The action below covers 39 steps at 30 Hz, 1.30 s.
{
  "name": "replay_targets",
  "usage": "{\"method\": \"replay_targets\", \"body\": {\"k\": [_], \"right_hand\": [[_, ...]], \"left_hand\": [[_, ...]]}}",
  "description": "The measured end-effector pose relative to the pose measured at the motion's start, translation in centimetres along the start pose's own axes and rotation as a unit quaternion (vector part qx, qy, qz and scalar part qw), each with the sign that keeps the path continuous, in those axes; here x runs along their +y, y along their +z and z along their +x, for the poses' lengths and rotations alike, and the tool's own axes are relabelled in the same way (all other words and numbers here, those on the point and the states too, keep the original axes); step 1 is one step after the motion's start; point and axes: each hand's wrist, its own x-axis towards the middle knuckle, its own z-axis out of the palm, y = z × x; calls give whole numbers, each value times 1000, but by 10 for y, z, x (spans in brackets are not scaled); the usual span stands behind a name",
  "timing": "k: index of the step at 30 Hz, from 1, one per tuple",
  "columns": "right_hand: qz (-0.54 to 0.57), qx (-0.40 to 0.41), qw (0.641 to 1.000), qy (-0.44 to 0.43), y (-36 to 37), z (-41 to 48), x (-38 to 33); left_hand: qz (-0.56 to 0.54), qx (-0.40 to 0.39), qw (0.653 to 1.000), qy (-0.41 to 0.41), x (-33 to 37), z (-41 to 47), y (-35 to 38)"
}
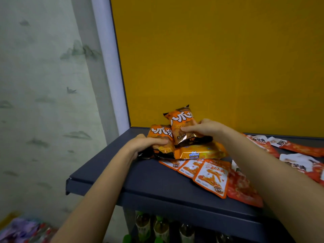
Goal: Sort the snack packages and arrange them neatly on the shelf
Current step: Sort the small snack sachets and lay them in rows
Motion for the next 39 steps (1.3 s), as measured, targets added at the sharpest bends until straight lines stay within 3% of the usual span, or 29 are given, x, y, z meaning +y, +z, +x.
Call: {"method": "replay_targets", "body": {"k": [4, 9, 16, 25, 39], "right_hand": [[57, 38, 997, -32, -6, -13, 0], [139, 58, 984, -99, -28, -42, 2], [205, 149, 961, -112, -87, -91, 37], [207, 287, 934, -46, -228, -202, 148], [173, 442, 877, 79, -402, -406, 346]], "left_hand": [[-66, 25, 997, 45, -1, -7, -8], [-134, 78, 972, 174, 28, -26, -17], [-152, -3, 956, 251, 88, -58, 49], [-148, -142, 933, 297, 168, -113, 222], [-153, -339, 881, 293, 236, -231, 533]]}}
